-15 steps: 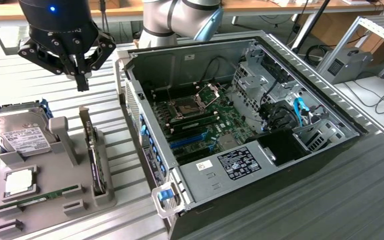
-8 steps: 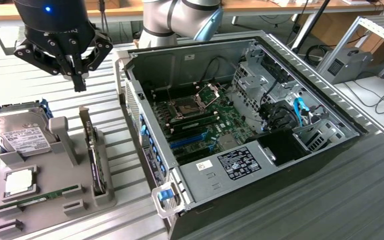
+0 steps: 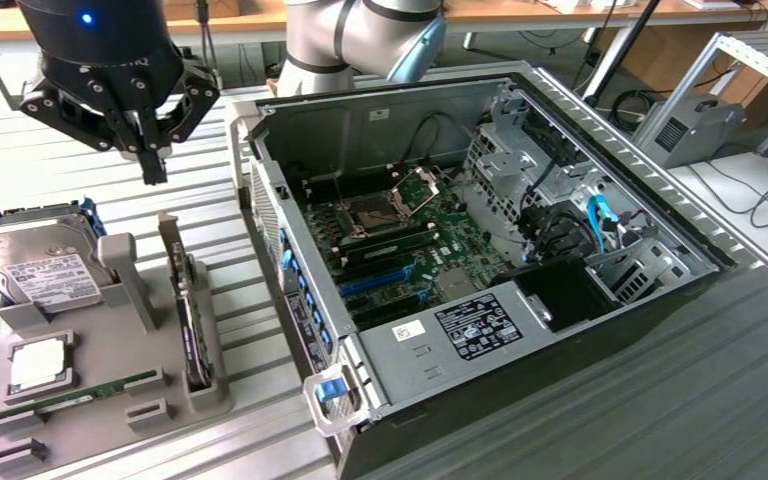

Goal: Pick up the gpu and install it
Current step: 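Reach for the gpu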

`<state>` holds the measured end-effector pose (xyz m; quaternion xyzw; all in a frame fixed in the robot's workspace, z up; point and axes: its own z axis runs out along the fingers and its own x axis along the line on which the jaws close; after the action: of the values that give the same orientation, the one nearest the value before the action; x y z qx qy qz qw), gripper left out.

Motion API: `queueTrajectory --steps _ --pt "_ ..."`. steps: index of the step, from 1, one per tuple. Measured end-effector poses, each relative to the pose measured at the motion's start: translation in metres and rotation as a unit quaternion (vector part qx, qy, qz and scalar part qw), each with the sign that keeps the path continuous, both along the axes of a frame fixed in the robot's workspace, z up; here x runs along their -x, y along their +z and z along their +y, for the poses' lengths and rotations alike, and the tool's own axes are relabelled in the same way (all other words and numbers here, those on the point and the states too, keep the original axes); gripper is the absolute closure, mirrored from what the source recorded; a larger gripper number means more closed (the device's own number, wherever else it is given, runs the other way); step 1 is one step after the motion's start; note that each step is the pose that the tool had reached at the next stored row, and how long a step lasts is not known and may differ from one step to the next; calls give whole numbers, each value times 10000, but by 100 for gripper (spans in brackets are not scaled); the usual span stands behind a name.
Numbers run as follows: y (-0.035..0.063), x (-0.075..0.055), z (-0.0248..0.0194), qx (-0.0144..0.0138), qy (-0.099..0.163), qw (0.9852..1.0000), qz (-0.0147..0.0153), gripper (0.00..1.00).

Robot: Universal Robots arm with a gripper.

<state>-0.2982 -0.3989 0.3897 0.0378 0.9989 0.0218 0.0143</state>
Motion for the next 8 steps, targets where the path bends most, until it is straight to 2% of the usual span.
queueTrajectory --steps 8 --pt "0 38 0 0 0 10000 0 89"
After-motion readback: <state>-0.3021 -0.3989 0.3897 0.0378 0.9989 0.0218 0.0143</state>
